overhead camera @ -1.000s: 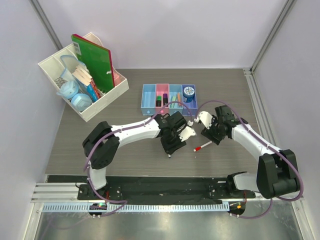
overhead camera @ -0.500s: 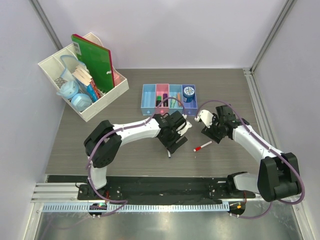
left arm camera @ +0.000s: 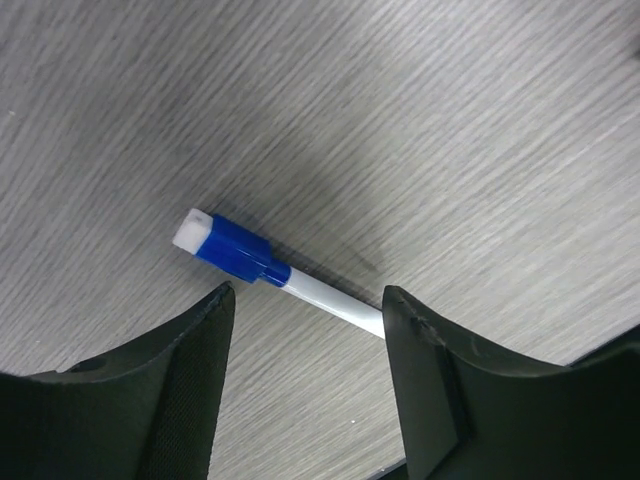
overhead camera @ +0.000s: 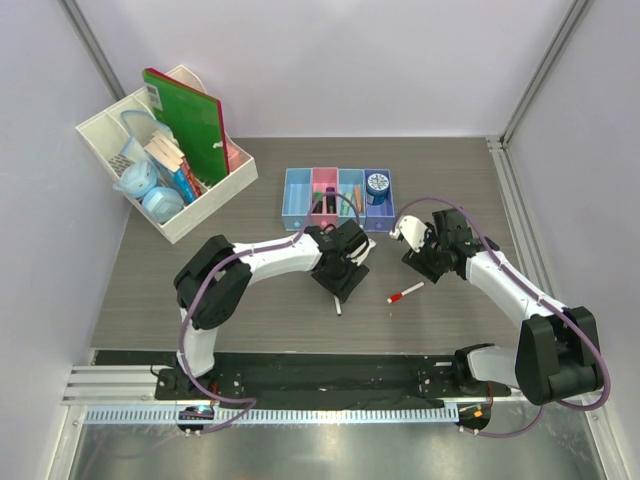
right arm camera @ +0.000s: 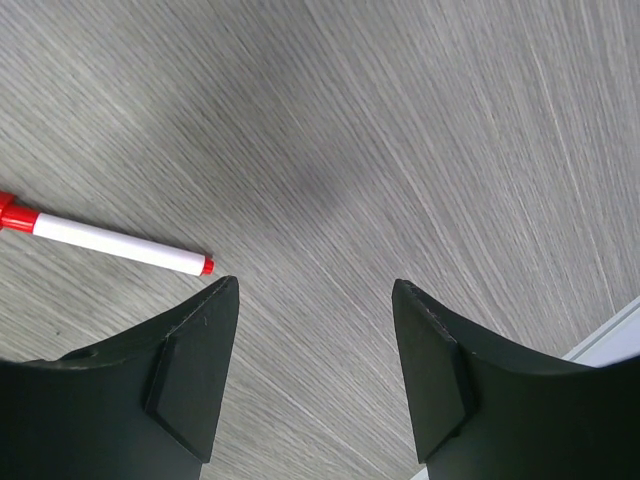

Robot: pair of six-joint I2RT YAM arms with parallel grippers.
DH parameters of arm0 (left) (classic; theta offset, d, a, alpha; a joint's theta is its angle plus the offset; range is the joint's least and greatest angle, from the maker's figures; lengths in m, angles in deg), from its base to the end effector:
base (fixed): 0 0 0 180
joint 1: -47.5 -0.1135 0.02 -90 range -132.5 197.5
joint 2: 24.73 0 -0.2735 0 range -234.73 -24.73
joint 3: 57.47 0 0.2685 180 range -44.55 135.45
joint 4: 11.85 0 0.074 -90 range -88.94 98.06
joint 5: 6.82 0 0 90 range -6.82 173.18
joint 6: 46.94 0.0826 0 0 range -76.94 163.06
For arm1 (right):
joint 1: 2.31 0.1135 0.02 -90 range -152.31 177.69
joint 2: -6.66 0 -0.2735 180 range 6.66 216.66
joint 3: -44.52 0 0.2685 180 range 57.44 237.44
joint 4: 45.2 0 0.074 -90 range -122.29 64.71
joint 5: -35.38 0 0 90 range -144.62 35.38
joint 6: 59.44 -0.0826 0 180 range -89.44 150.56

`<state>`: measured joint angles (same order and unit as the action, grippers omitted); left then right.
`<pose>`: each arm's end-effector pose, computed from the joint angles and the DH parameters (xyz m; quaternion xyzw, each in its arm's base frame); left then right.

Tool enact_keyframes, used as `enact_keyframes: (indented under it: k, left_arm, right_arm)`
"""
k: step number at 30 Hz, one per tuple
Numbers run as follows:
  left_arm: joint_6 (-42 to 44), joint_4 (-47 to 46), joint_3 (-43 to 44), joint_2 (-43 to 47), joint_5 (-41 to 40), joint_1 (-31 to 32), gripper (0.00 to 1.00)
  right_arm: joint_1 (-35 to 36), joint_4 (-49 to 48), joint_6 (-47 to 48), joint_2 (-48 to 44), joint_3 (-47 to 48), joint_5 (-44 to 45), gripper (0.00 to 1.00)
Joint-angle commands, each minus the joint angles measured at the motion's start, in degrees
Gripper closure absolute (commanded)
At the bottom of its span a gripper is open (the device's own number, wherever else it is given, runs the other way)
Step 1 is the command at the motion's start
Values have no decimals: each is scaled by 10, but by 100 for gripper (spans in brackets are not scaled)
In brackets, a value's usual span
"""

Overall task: Sort the stationery into containers
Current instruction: Pick up the pen from the center of the board.

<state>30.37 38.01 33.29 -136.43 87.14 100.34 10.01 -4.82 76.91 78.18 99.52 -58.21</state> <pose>0.2512 -0.3408 0.1240 0.3437 0.9236 -0.1188 0.1217 0.2687 0.0640 0.1655 -0.4772 0.8309 -0.0546 0.2810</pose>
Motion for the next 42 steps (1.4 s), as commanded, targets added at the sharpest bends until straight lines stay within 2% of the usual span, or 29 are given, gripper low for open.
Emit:
enact_keyframes:
  k: [1,8,9,13,14,20,31,42]
  left_arm:
    - [-11,-5,7,-1,32,4,40]
    - [-9,-2,12,-27,25,6,60]
    - [-8,-2,11,-30,22,6,67]
    - [-3,-2,9,-35,7,6,80]
    - [0,-2,9,-36,4,5,87]
    - [18,6,6,-32,-7,-4,100]
    - [55,-20,-41,65,-6,-128,100]
    - [86,-22,-11,133,-2,-163,100]
  right_arm:
    - [3,-27,-7,-2,7,-7,33]
    - [3,-33,-10,-7,3,-11,32]
    - [3,-34,-10,-6,2,-11,32]
    - [3,-39,-10,-6,-2,-15,32]
    - [3,-40,-10,-6,-2,-18,32]
    - [4,-28,-19,-15,-4,-36,33]
    - [28,8,23,-40,-69,-88,32]
    - [87,33,45,28,-39,-88,31]
